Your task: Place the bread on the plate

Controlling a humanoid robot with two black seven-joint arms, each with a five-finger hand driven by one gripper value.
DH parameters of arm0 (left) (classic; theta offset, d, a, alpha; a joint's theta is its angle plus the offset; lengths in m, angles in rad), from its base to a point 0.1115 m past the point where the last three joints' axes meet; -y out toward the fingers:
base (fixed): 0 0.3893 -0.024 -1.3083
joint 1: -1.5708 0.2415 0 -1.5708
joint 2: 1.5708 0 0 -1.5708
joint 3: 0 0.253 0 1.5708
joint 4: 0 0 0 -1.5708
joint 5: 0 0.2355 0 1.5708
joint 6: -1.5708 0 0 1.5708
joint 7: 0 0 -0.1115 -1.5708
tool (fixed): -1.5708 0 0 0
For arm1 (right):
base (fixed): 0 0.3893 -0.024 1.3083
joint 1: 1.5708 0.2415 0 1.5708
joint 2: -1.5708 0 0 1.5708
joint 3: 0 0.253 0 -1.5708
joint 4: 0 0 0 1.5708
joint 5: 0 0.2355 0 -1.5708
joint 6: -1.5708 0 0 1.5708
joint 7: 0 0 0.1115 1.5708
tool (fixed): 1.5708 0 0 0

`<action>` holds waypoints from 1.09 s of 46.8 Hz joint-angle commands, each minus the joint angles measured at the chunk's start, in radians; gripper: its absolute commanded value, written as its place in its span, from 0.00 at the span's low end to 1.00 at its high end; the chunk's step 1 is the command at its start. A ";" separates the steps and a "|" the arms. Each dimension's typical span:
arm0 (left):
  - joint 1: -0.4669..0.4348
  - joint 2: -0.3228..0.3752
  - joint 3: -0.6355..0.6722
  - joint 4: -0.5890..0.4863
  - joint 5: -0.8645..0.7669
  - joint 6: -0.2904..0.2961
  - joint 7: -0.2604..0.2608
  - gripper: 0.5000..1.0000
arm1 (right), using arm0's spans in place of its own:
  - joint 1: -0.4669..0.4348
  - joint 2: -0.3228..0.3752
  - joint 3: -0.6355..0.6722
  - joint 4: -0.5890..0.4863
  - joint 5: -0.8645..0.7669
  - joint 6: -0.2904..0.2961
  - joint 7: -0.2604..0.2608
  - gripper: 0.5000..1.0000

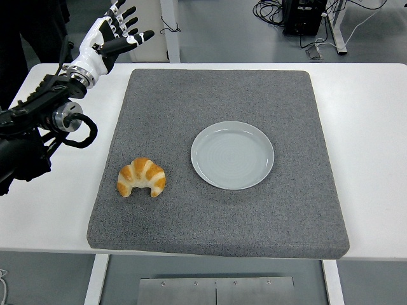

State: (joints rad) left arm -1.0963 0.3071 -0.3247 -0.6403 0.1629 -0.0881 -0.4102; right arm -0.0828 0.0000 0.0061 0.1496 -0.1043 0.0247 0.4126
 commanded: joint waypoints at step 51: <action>-0.166 0.477 0.299 -0.637 0.647 -0.001 0.159 0.94 | 0.000 0.000 0.000 0.001 0.000 0.000 0.000 1.00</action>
State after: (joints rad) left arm -1.2598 0.7764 -0.0258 -1.2636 0.7984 -0.0890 -0.2738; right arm -0.0829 0.0000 0.0061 0.1499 -0.1043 0.0245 0.4126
